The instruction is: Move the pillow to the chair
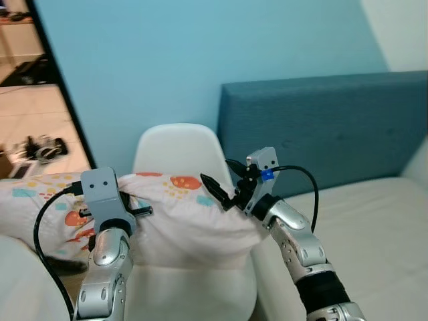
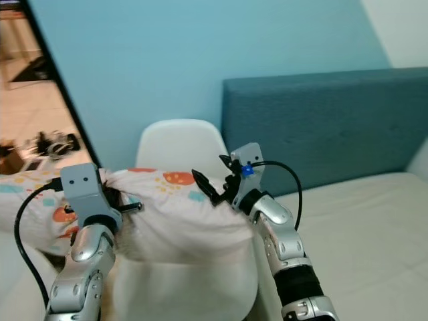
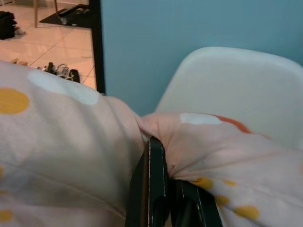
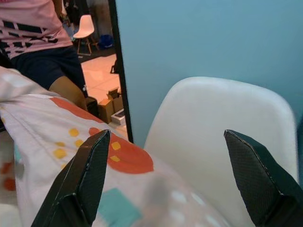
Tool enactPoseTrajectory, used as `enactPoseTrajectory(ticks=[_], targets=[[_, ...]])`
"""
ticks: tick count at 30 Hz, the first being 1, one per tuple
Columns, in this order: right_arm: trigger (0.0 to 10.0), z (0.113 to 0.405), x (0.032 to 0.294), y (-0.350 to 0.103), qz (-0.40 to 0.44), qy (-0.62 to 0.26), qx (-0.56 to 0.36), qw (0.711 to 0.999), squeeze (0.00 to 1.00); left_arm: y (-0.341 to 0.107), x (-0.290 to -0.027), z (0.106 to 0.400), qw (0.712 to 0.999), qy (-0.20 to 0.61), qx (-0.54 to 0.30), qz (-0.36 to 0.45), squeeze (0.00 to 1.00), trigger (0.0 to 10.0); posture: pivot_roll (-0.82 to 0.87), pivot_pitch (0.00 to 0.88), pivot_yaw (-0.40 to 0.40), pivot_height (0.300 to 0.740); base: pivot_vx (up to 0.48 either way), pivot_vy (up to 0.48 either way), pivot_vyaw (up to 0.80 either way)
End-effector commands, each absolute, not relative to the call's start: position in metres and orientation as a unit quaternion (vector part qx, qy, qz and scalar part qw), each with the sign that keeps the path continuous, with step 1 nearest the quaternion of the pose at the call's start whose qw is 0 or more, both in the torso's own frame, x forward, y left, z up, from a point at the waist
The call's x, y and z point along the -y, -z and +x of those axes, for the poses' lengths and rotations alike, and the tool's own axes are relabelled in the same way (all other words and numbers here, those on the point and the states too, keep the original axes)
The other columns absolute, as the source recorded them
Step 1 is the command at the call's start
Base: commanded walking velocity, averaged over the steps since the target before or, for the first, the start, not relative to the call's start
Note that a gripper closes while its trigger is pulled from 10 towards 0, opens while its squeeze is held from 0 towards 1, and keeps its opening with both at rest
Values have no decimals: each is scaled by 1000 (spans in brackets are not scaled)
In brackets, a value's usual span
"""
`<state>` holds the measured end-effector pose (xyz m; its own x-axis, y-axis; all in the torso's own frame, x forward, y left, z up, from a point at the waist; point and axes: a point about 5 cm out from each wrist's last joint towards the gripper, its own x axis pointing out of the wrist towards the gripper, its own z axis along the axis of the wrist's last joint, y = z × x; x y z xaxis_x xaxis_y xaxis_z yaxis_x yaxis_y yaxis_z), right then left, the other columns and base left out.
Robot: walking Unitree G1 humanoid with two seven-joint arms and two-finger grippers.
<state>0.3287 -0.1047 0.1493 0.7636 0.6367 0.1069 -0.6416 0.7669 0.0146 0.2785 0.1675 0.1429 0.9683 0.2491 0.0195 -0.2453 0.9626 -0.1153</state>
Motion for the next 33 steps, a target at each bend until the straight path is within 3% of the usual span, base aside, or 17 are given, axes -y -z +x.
enactPoseTrajectory(ticks=[1, 18, 22, 25, 26, 33], targets=[[10000, 331, 107, -150, 29, -326, 42, 944, 0, -153, -158, 281, 992, -98, 40, -62, 0, 10000, 53, 0, -44, 740, 0, 0, 775], [10000, 337, 112, -148, 42, -293, 32, 955, 0, -150, -140, 285, 997, -34, 22, -67, 0, 10000, 49, 0, -41, 740, 0, 0, 675], [10000, 344, 121, -148, 44, -251, 22, 967, 0, -161, -111, 283, 984, 98, 49, -139, 0, 10000, 49, 0, -45, 740, 0, 0, 0], [10000, 345, 122, -148, 44, -243, 23, 969, 0, -169, -101, 281, 974, 143, 65, -161, 0, 10000, 50, 0, -46, 740, 0, 0, 0], [10000, 347, 125, -151, 41, -227, 26, 973, 0, -187, -84, 276, 949, 227, 95, -197, 0, 10000, 50, 0, -46, 740, 0, 0, 0], [10000, 352, 129, -160, 31, -204, 39, 978, 0, -217, -59, 267, 898, 342, 143, -237, 0, 10000, 48, 0, -46, 740, 0, 0, 0]])
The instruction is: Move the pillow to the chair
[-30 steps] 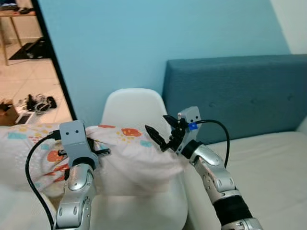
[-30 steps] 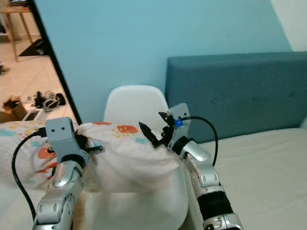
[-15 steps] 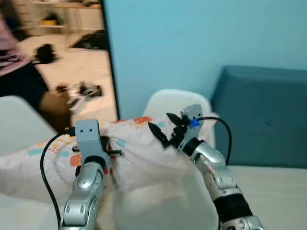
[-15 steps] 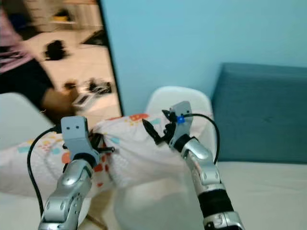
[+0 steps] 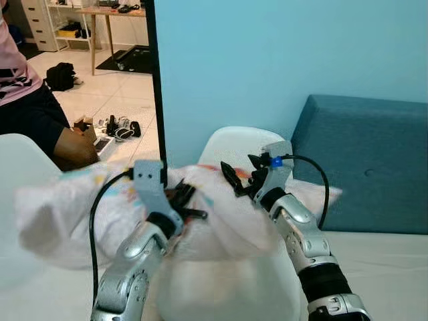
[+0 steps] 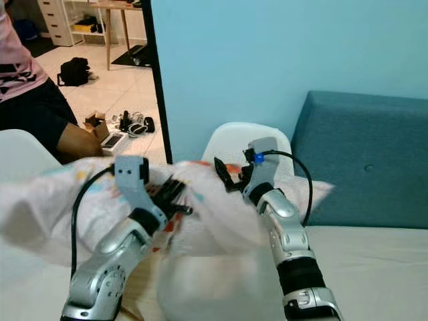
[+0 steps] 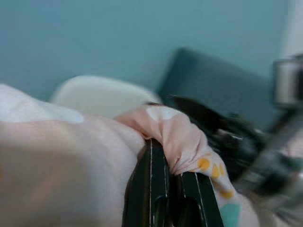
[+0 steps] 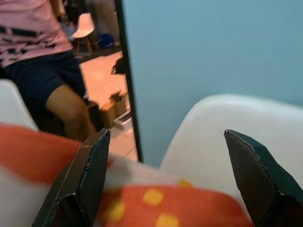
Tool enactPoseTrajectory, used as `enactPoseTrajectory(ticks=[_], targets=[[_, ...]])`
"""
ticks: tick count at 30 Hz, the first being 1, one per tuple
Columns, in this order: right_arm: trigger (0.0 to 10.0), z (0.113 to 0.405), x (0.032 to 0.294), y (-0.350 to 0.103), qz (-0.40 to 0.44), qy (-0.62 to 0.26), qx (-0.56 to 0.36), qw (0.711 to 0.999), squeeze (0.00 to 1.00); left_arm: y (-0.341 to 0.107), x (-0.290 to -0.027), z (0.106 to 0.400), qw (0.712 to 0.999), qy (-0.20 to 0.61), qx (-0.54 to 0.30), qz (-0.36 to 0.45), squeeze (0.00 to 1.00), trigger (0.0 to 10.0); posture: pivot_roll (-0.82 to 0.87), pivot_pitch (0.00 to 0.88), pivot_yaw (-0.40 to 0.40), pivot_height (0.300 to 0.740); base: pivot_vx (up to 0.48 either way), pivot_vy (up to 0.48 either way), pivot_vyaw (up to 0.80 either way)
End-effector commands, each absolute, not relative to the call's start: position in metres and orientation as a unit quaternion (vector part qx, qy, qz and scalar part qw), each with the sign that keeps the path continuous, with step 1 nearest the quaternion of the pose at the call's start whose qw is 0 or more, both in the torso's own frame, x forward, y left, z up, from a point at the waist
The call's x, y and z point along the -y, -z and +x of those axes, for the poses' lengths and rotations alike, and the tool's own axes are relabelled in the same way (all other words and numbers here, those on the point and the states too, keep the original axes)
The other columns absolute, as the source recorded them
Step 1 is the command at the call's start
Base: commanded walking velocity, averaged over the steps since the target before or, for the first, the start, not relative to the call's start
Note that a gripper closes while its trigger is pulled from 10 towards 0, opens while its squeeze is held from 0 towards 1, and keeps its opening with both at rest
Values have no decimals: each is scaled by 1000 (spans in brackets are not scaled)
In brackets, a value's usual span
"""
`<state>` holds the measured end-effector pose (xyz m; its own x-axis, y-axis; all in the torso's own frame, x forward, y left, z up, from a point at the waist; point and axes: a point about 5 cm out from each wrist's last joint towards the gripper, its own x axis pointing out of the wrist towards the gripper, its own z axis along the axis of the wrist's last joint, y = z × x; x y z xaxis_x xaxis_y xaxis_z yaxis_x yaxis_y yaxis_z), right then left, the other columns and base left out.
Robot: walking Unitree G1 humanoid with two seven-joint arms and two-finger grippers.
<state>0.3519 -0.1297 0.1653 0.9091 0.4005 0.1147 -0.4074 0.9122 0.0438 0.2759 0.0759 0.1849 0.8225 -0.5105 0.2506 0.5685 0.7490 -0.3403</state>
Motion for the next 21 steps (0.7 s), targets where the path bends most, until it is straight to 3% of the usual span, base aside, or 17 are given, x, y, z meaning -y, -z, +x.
enactPoseTrajectory(ticks=[1, 5, 6, 7, 13, 21], targets=[[10000, 353, 131, -163, 24, -199, 42, 979, 0, -221, -56, 267, 889, 353, 148, -252, 0, 10000, 43, 0, -44, 740, 0, 0, 0], [10000, 357, 135, -169, 11, -186, 45, 981, 0, -221, -54, 271, 884, 357, 144, -267, 0, 10000, 38, 0, -42, 740, 0, 0, 0], [10000, 359, 138, -171, 0, -177, 38, 984, 0, -216, -55, 275, 892, 347, 136, -256, 0, 10000, 38, 0, -42, 740, 0, 0, 0], [10000, 361, 144, -173, -5, -168, 34, 985, 0, -205, -61, 282, 918, 311, 116, -219, 0, 10000, 28, 0, -40, 735, 0, 0, 0], [10000, 364, 154, -174, -11, -156, 25, 987, 0, -181, -84, 296, 964, 215, 70, -141, 0, 10000, 31, 0, -41, 720, 0, 0, 0], [10000, 364, 154, -173, -12, -152, 20, 988, 0, -179, -86, 296, 964, 209, 74, -147, 0, 10000, 30, 0, -40, 700, 0, 0, 0]])
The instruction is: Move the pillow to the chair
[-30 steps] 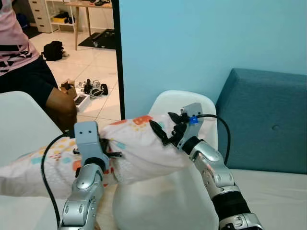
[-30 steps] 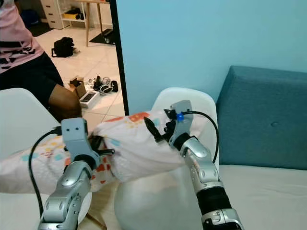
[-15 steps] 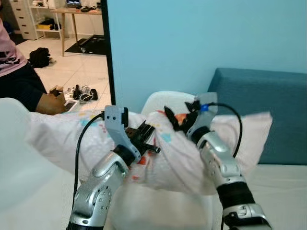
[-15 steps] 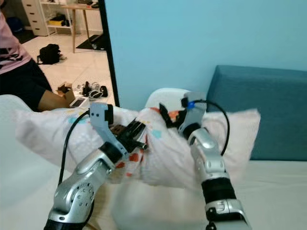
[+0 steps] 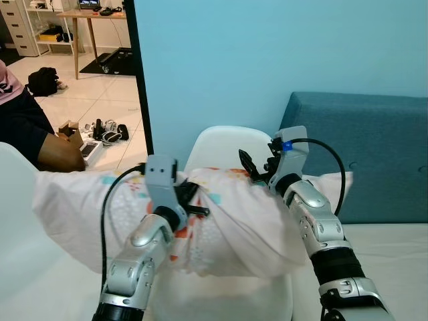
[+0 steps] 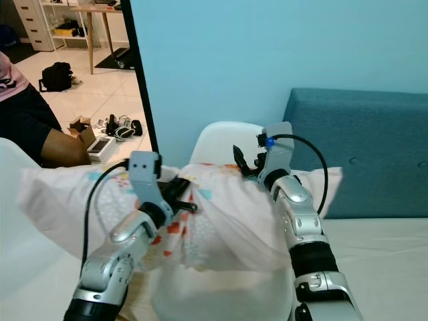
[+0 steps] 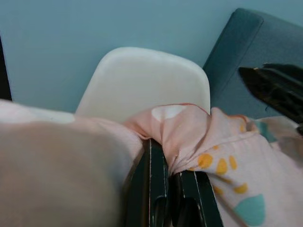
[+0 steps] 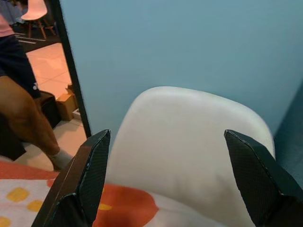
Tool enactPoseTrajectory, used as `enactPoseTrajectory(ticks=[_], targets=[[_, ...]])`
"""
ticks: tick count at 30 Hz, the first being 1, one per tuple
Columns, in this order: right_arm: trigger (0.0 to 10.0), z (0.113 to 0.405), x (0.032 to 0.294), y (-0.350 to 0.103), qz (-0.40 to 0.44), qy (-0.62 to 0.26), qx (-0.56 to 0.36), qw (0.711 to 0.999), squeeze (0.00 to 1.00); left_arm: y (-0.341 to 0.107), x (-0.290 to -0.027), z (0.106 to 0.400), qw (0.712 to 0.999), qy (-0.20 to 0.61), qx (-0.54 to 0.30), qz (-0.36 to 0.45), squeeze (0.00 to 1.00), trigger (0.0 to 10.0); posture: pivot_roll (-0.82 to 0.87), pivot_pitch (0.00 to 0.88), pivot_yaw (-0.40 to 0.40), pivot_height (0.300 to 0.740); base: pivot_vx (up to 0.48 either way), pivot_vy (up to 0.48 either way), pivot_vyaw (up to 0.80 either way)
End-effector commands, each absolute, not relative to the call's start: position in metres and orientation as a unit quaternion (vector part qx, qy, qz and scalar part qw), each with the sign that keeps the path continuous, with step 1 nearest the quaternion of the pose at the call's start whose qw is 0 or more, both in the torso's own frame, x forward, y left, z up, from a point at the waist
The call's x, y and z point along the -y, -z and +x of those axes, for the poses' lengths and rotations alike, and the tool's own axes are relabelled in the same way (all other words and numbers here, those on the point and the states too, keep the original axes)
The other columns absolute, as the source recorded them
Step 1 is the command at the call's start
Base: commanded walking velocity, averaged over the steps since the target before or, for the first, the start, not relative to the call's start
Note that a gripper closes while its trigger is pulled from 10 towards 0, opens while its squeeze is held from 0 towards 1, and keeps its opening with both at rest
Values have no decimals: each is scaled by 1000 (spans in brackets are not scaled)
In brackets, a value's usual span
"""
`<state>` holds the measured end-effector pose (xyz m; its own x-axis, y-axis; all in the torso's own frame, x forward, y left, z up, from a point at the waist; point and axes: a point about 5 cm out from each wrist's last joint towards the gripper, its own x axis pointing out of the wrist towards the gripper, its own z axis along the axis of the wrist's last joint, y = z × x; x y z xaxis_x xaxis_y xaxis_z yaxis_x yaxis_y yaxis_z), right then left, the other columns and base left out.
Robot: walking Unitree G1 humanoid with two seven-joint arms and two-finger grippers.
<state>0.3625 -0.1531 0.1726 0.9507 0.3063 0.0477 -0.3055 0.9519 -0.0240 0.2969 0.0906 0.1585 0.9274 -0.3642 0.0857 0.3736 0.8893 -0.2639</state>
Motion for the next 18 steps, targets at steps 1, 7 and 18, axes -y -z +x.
enactPoseTrajectory(ticks=[1, 7, 18], targets=[[10000, 364, 154, -173, -13, -151, 20, 988, 0, -183, -79, 293, 956, 235, 81, -158, 0, 10000, 28, 0, -38, 695, 0, 0, 0], [10000, 365, 155, -174, -20, -146, 19, 989, 0, -192, -54, 285, 930, 305, 99, -179, 0, 10000, 24, 0, -36, 680, 0, 0, 0], [10000, 366, 154, -178, -23, -144, 21, 989, 0, -207, -46, 282, 900, 335, 126, -247, 0, 10000, 25, 0, -33, 630, 0, 0, 0]])
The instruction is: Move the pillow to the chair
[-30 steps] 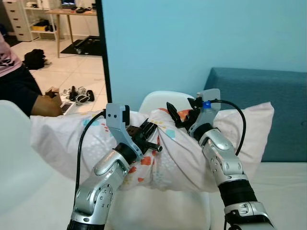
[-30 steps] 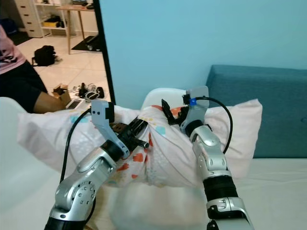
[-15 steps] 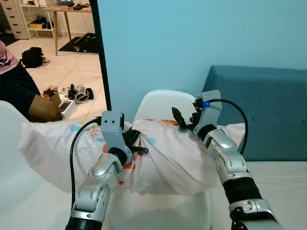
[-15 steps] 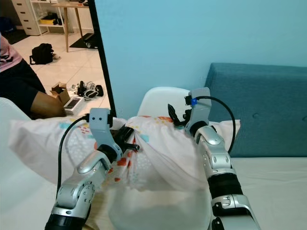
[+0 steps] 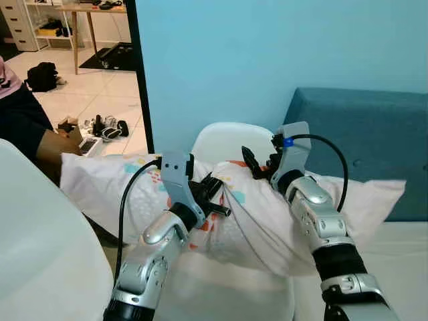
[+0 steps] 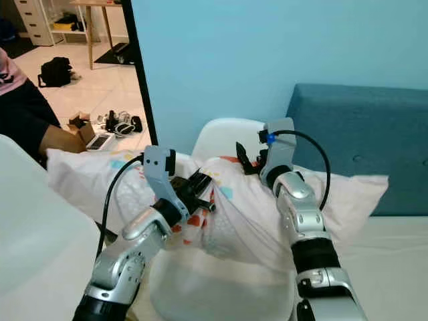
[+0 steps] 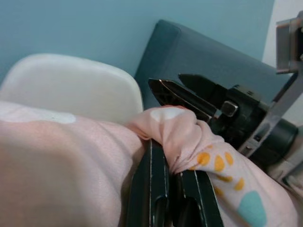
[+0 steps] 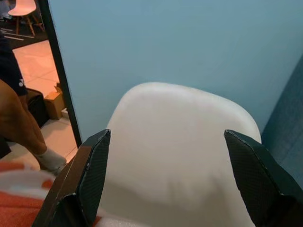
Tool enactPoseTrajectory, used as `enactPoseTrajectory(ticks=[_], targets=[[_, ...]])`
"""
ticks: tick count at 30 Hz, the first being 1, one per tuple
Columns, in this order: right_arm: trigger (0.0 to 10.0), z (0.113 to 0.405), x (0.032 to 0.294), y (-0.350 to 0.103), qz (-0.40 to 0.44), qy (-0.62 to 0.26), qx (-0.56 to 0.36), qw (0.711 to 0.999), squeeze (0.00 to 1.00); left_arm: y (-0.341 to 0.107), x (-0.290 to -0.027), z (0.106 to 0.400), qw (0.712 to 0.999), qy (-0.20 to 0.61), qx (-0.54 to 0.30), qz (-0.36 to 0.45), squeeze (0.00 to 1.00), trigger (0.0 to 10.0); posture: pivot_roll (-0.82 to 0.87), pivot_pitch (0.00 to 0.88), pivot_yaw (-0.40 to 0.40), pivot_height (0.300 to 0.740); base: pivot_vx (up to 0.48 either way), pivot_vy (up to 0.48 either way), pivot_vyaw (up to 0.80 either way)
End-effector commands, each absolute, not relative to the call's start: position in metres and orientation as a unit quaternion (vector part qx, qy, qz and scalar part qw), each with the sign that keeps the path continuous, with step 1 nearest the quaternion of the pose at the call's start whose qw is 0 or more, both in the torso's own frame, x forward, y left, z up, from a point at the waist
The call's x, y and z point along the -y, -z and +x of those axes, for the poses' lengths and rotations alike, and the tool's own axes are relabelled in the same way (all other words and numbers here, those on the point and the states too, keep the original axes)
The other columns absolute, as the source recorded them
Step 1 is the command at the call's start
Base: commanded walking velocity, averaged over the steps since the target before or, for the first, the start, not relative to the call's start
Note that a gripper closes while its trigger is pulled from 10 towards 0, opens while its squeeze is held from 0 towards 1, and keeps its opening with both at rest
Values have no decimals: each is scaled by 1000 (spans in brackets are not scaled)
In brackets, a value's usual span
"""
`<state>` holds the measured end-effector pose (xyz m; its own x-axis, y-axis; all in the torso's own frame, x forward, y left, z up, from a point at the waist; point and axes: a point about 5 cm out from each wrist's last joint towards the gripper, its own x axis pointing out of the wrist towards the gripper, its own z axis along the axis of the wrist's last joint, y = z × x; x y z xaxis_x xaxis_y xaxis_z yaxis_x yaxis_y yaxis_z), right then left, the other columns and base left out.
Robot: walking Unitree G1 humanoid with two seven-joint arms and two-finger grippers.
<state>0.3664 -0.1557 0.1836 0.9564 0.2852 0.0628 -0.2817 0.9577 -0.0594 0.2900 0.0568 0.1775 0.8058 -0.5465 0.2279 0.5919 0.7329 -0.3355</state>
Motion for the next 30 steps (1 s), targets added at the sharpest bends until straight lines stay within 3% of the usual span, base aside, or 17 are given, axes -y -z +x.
enactPoseTrajectory(ticks=[1, 16, 24, 28, 30], targets=[[10000, 365, 153, -179, -22, -146, 21, 989, 0, -206, -47, 280, 899, 343, 122, -244, 0, 10000, 26, 0, -33, 625, 0, 0, 0], [10000, 363, 147, -171, -44, -162, -11, 986, 0, -156, -38, 269, 910, 377, -8, -173, 0, 10000, 20, 0, -29, 550, 0, 0, 0], [10000, 359, 144, -162, -55, -184, -41, 981, 0, -144, -43, 276, 930, 343, -50, -121, 0, 10000, 14, 0, -25, 531, 0, 0, 0], [10000, 356, 144, -154, -61, -205, -82, 973, 0, -134, -58, 285, 950, 285, -98, -79, 0, 10000, 14, 0, -24, 531, 0, 0, 0], [10000, 346, 143, -137, -104, -257, -171, 945, 0, -129, -91, 295, 966, 204, -145, -58, 0, 10000, 17, 0, -24, 531, 0, 0, 0]])
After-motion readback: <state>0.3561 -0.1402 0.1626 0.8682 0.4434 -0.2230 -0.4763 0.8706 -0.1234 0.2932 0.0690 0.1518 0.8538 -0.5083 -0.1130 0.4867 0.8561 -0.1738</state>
